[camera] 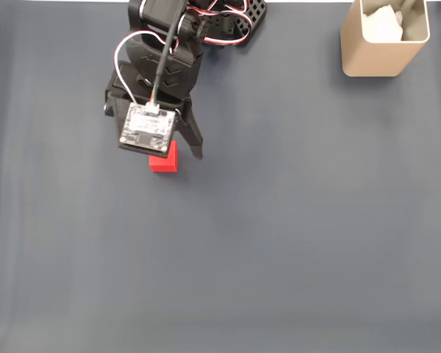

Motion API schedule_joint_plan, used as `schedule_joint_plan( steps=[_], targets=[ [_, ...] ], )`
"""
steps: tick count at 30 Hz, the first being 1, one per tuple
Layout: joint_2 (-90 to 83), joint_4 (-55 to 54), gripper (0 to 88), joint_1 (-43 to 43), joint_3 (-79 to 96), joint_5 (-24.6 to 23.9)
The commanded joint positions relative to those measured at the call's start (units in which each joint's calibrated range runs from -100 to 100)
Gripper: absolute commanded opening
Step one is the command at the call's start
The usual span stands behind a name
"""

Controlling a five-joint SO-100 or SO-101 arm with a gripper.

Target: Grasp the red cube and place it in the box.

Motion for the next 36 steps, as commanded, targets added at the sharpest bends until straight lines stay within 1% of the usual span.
schedule_joint_plan(
  steps=[1,28,36],
  targets=[
    [-3.43,-3.22,37.5,0.04,2.05,0.10],
    [-0.49,-15.29,38.1,-0.17,10.99,1.17],
    [-0.75,-15.86,38.1,-0.74,14.09,1.86]
  ],
)
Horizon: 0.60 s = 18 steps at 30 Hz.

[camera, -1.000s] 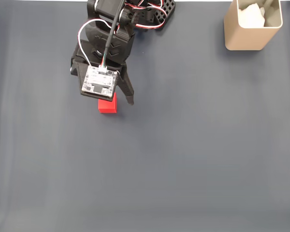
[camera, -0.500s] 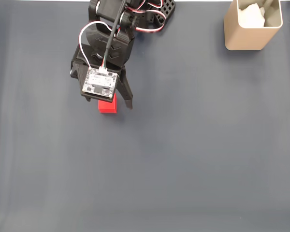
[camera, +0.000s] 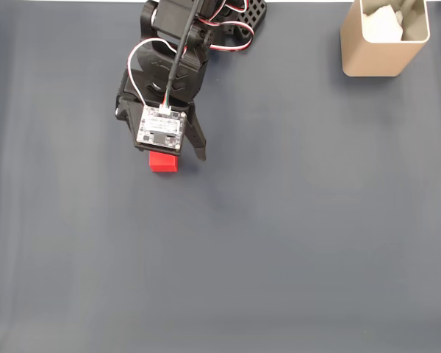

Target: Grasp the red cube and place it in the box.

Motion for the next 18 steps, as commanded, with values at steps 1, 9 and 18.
schedule_joint_plan(
  steps=[1,9,18],
  targets=[
    [-0.48,-0.83,38.1,-0.59,-0.03,0.39],
    [0.65,-1.65,38.1,-0.80,0.06,0.49],
    [3.16,-3.54,38.1,-1.02,-0.49,0.34]
  ],
)
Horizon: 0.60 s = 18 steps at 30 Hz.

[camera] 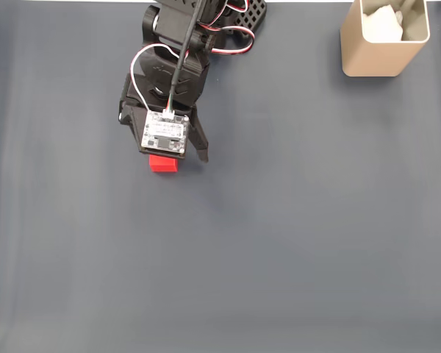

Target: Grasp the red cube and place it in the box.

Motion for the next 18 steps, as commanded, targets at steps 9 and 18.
schedule_joint_plan(
  steps=[9,18],
  targets=[
    [1.95,-1.92,38.1,-0.62,-1.03,-0.10],
    [4.63,-3.73,38.1,-0.62,-1.58,-0.10]
  ],
)
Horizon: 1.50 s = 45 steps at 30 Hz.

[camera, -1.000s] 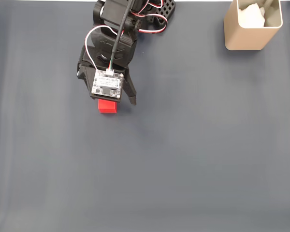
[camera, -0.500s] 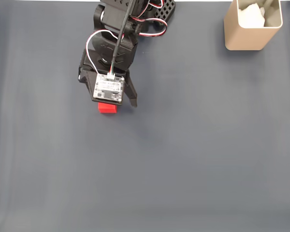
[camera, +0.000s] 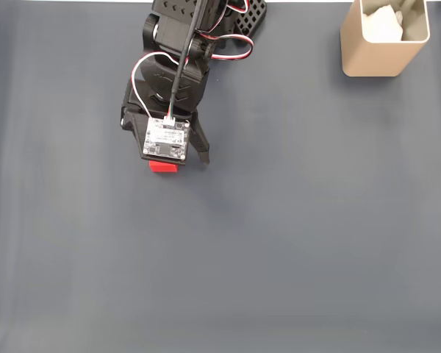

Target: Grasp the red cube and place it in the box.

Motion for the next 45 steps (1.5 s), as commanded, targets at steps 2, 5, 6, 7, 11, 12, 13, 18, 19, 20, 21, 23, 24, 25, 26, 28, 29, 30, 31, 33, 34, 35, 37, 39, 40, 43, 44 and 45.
schedule_joint_plan(
  steps=[2,5,6,7,11,12,13,18,19,20,21,23,24,25,26,28,29,30,31,33,34,35,37,39,40,43,44,45],
  targets=[
    [0.87,-1.54,38.1,-0.32,-1.76,-0.10],
    [1.65,-1.78,38.1,-0.25,-2.13,-0.10],
    [1.82,-1.87,38.1,-0.25,-2.22,-0.10],
    [2.08,-2.20,38.1,-0.25,-2.31,-0.10],
    [2.77,-2.61,38.2,-0.25,-2.40,-0.15],
    [2.86,-2.69,38.2,-0.25,-2.40,-0.15],
    [3.03,-2.77,38.2,-0.25,-2.40,-0.15],
    [3.21,-2.93,37.5,-0.25,-2.40,-0.24],
    [3.21,-2.93,36.7,-0.25,-2.40,-0.15],
    [3.21,-2.93,35.9,-0.25,-2.40,-0.05],
    [3.21,-2.93,34.4,-0.18,-2.49,0.00],
    [3.21,-2.61,28.9,-0.11,-2.67,0.10],
    [3.21,-2.44,26.4,-0.04,-2.77,0.15],
    [3.21,-2.44,24.0,-0.04,-2.86,0.15],
    [3.21,-2.44,22.1,0.04,-2.95,0.15],
    [3.21,-2.44,18.3,0.04,-3.04,0.10],
    [3.21,-2.36,16.5,0.04,-3.13,0.05],
    [3.03,-2.20,12.5,0.04,-3.40,-0.15],
    [2.95,-2.03,11.0,-0.04,-3.49,-0.24],
    [2.69,-0.96,8.9,-0.11,-4.04,-0.34],
    [2.51,-0.64,7.6,-0.18,-4.31,-0.49],
    [2.34,-0.47,6.0,-0.25,-4.41,-0.63],
    [2.08,0.10,4.0,-0.32,-4.68,-0.63],
    [1.82,0.68,1.5,-0.32,-4.95,-0.54],
    [1.65,1.25,0.4,-0.32,-5.23,-0.54],
    [1.04,1.91,0.3,-0.32,-5.41,-0.49],
    [0.96,2.15,0.3,-0.32,-5.50,-0.49],
    [0.78,2.40,0.3,-0.39,-5.59,-0.49]
  ],
)
